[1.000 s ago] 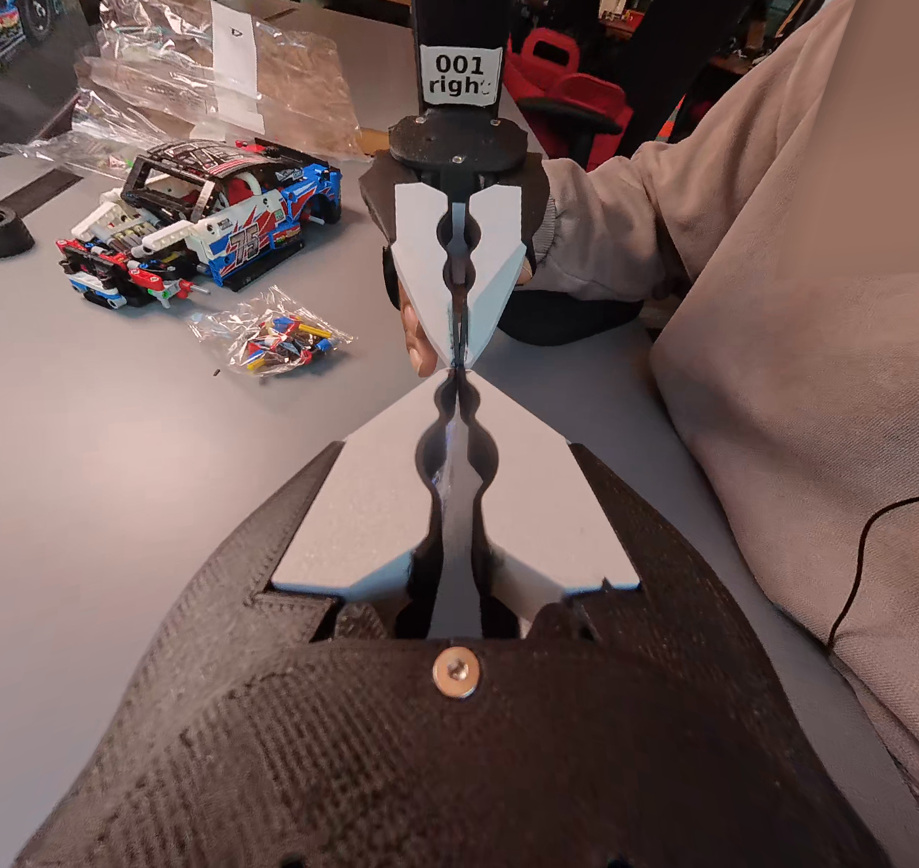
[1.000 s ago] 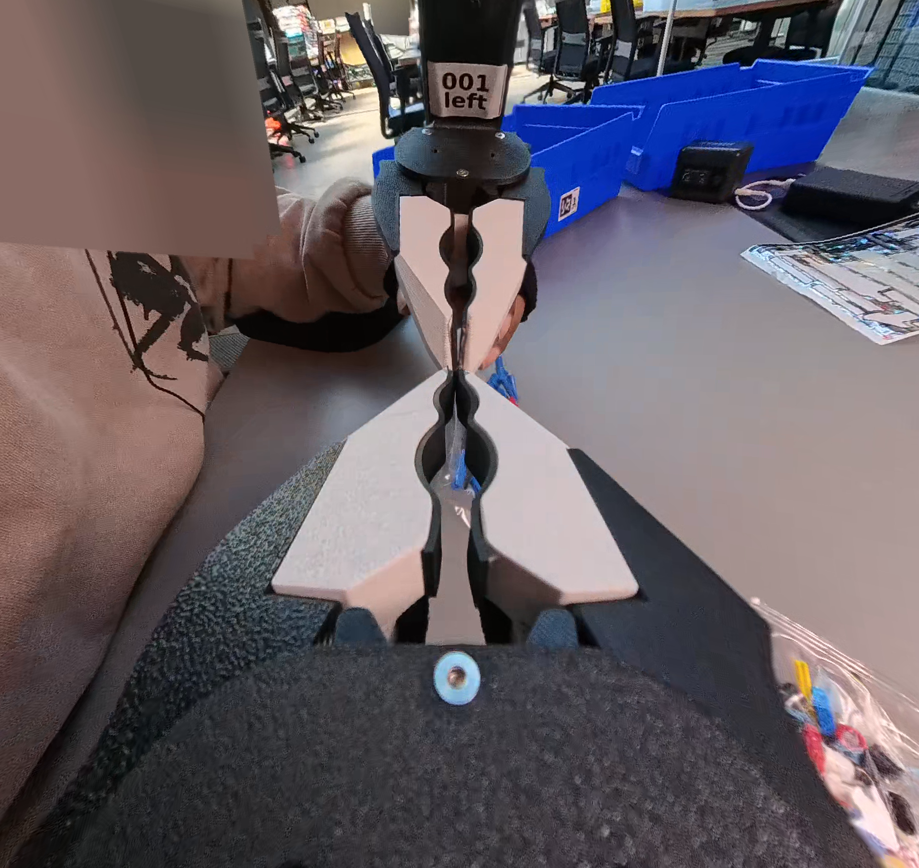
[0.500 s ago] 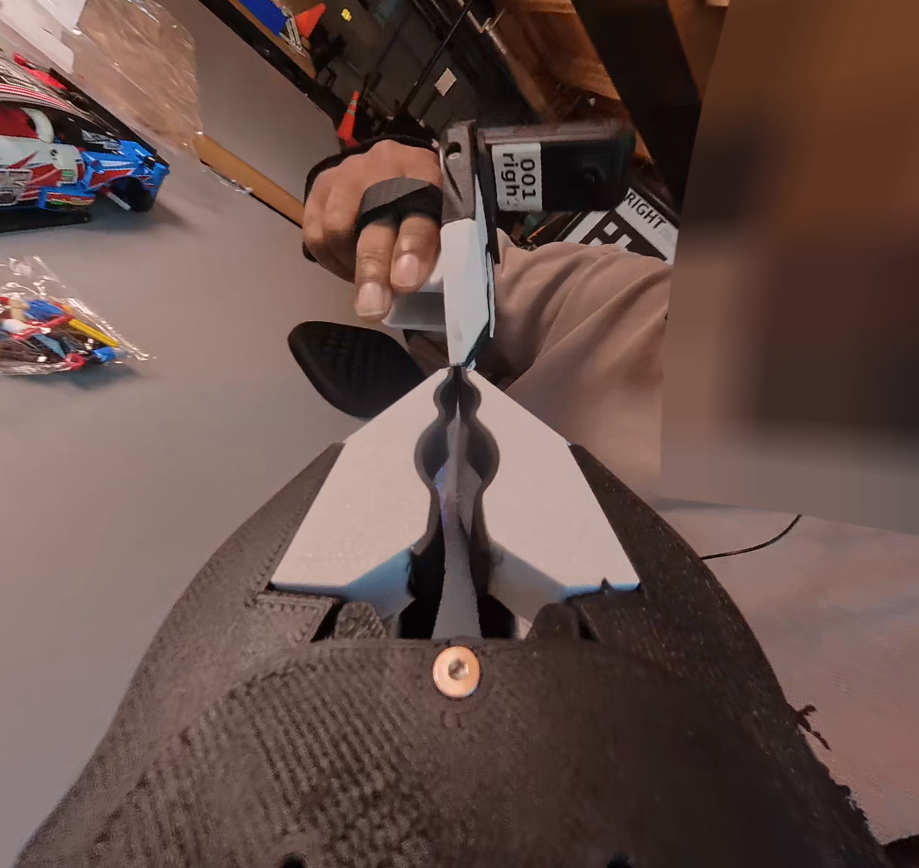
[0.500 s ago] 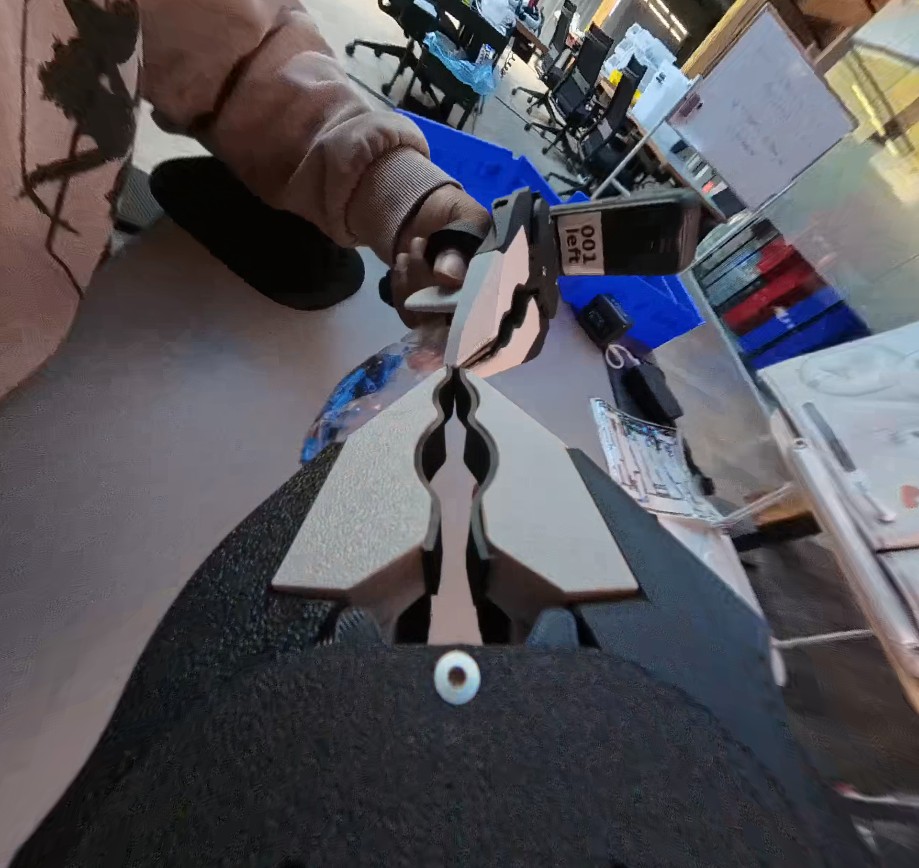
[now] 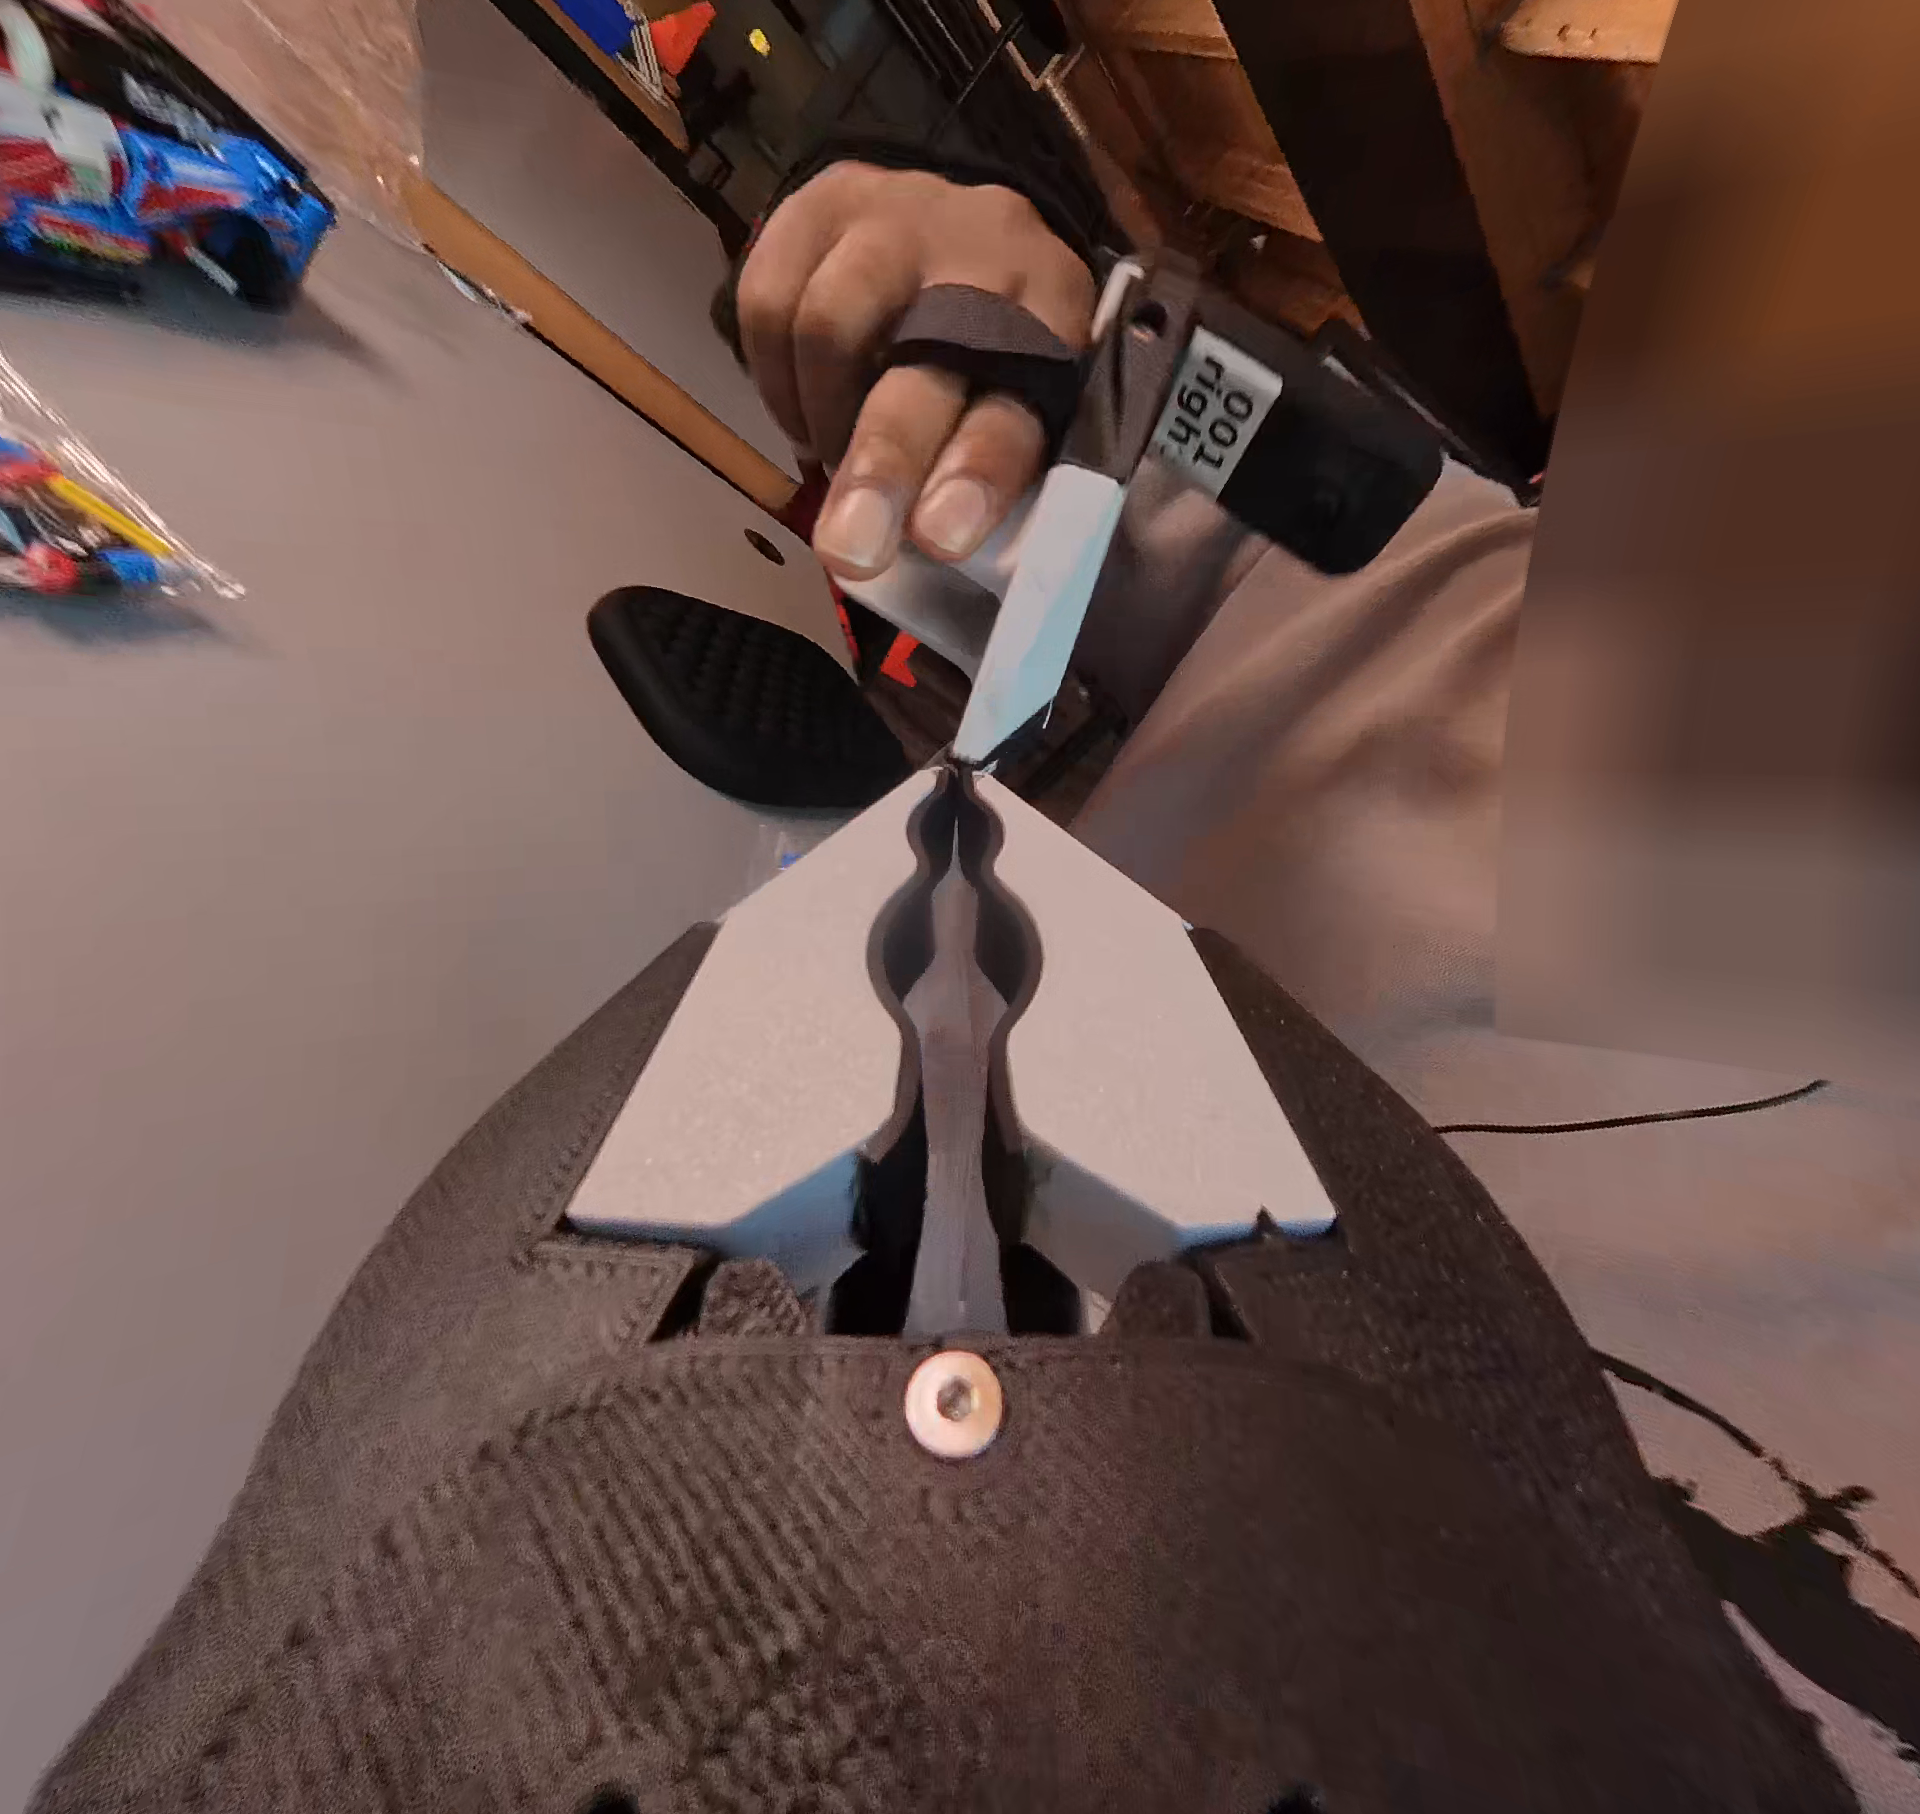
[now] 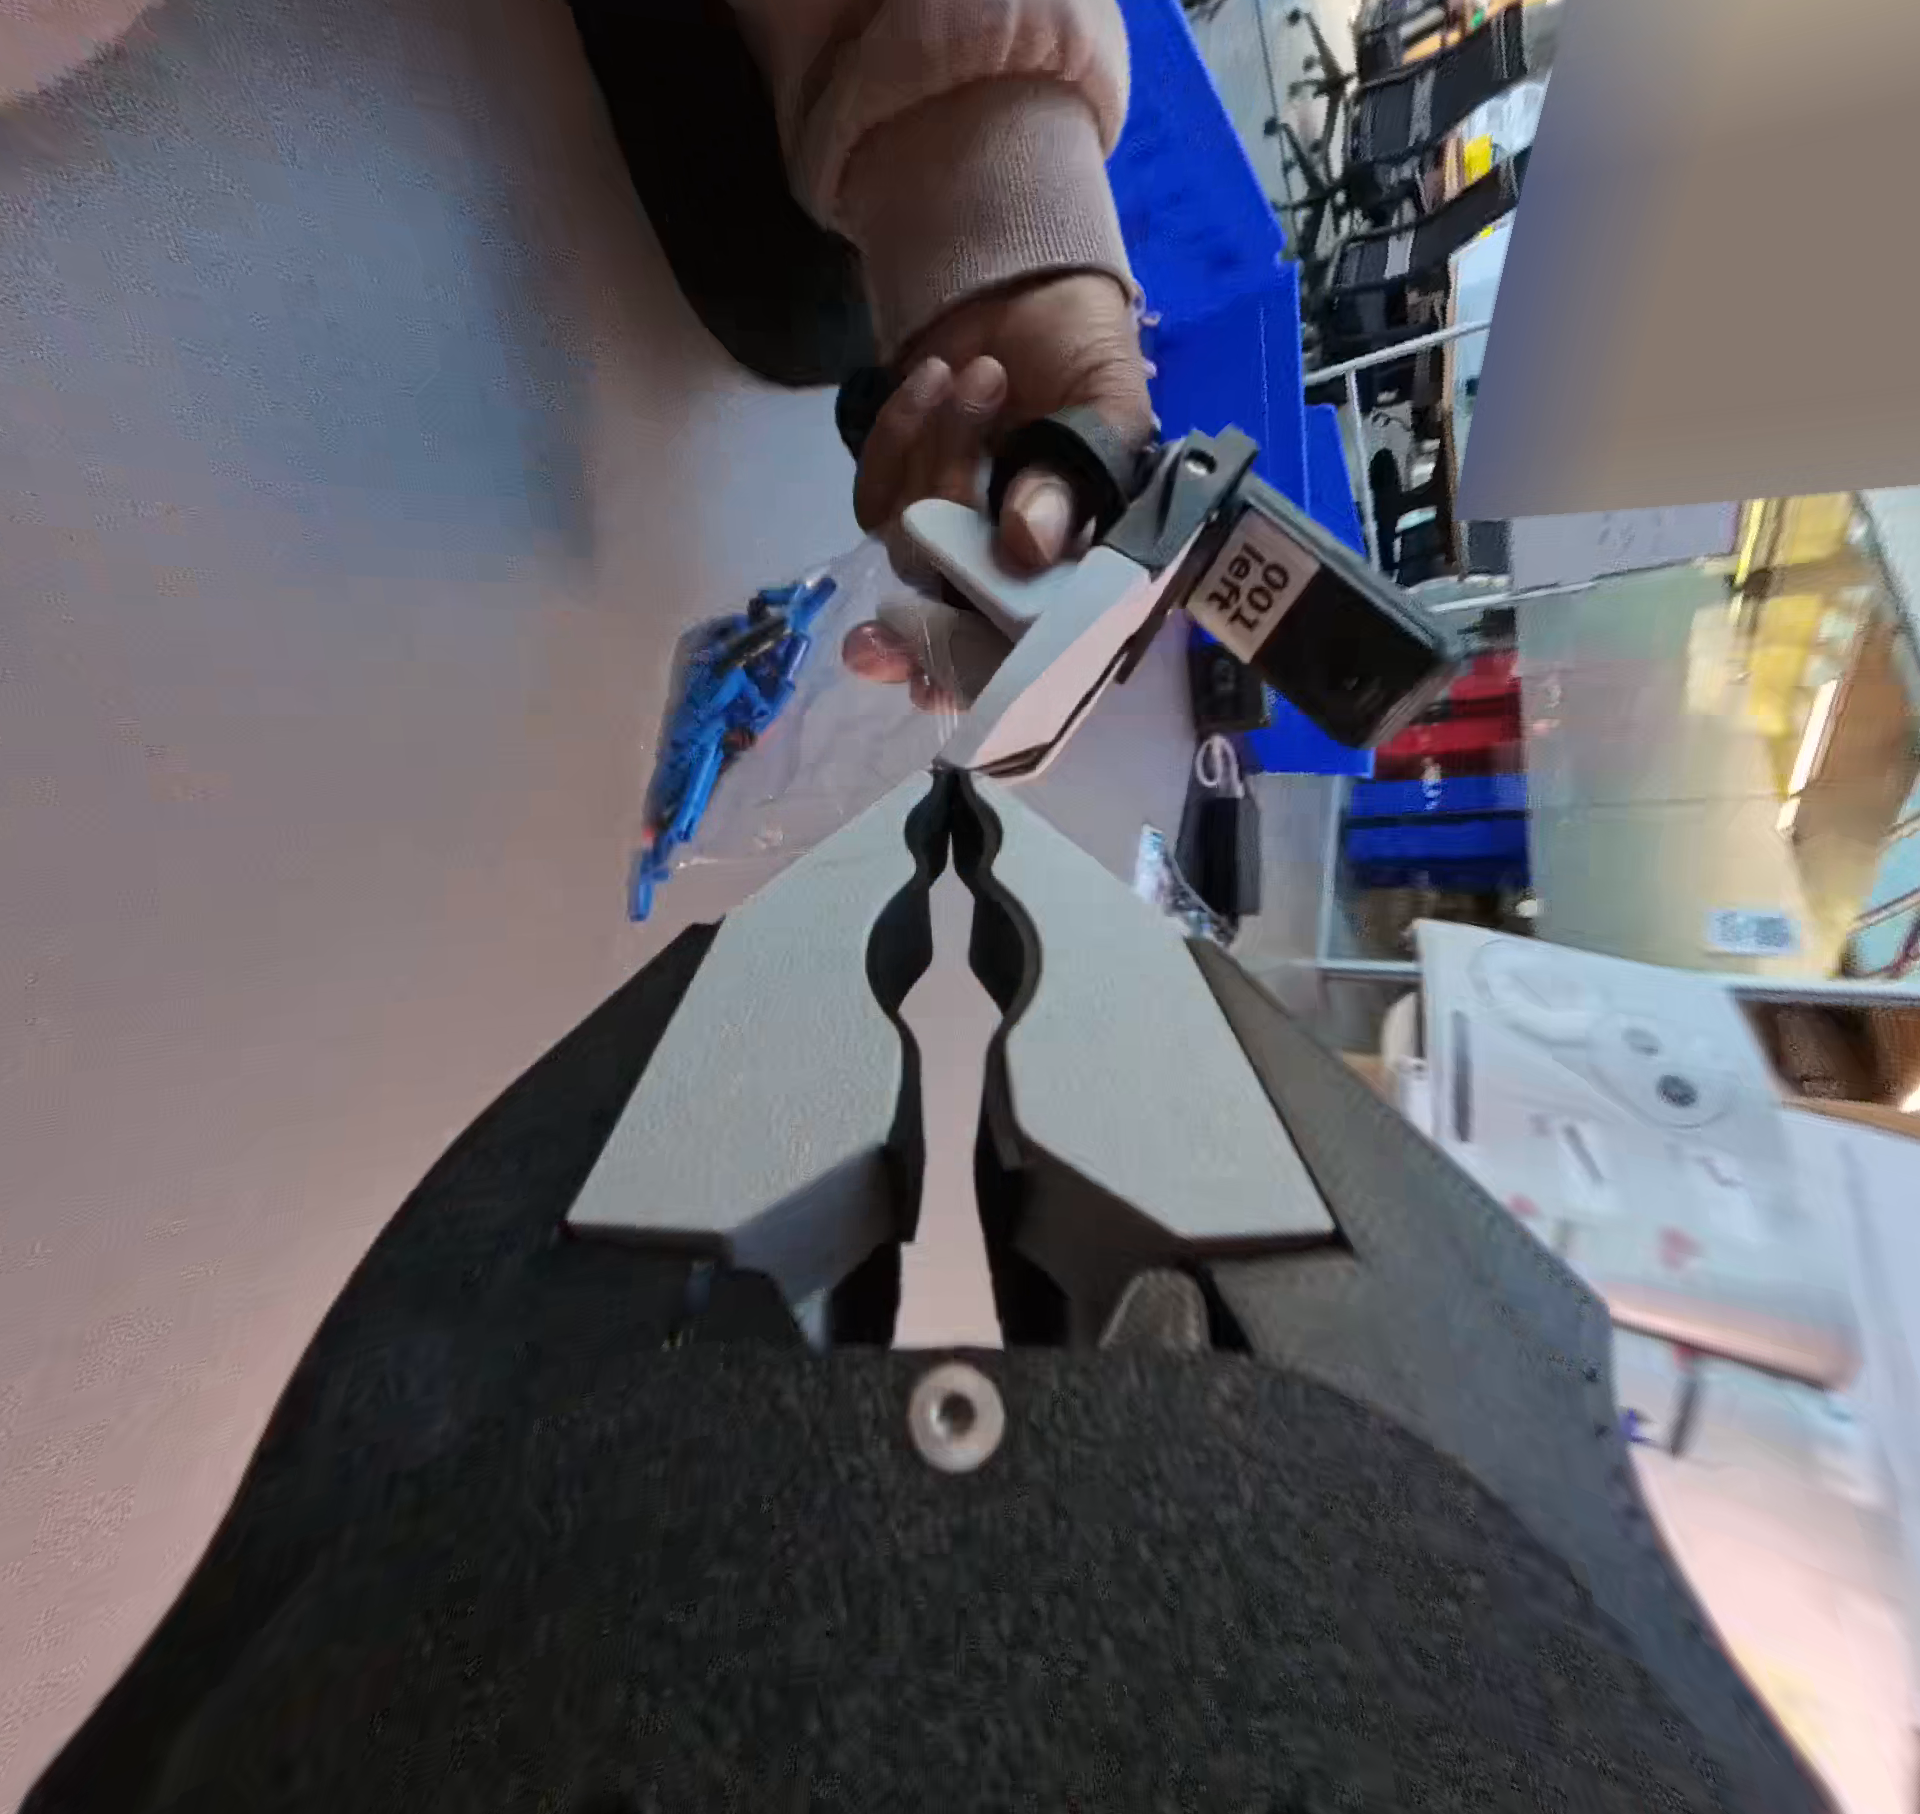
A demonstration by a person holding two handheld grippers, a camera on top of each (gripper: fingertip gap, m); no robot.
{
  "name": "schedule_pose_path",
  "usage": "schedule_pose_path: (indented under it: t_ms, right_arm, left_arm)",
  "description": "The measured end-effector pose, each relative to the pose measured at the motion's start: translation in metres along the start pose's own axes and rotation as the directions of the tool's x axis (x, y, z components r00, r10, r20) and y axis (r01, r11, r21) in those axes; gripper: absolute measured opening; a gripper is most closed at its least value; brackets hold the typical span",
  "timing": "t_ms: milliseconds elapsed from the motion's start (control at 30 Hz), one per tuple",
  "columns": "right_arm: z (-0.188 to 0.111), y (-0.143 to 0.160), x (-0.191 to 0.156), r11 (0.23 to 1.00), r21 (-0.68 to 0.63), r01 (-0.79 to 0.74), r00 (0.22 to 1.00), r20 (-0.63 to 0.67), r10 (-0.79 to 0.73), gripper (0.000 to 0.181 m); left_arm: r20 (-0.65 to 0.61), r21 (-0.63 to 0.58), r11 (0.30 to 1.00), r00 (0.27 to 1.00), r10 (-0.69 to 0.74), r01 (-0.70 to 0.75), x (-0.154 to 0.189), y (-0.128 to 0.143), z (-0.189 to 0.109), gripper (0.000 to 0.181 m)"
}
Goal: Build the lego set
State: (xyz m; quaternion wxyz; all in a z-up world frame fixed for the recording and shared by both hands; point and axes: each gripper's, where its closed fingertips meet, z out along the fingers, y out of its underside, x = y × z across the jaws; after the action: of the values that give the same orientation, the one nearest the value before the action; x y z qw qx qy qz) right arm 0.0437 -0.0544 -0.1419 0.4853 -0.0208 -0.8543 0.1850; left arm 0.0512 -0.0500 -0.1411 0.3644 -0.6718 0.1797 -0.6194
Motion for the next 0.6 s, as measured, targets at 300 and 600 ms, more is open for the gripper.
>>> schedule_pose_path:
  t_ms: [300, 600]
  right_arm:
    - [-0.004, -0.005, 0.007, 0.738, 0.141, -0.66, 0.751, 0.131, 0.647, 0.0]
    - [0.0, -0.011, 0.007, 0.678, 0.147, -0.72, 0.694, 0.181, 0.697, 0.0]
  left_arm:
    - [0.23, 0.0, 0.897, 0.873, 0.43, -0.442, 0.017, -0.006, -0.008, 0.006]
    - [0.301, -0.044, 0.846, 0.801, 0.518, -0.531, 0.015, -0.006, -0.003, 0.001]
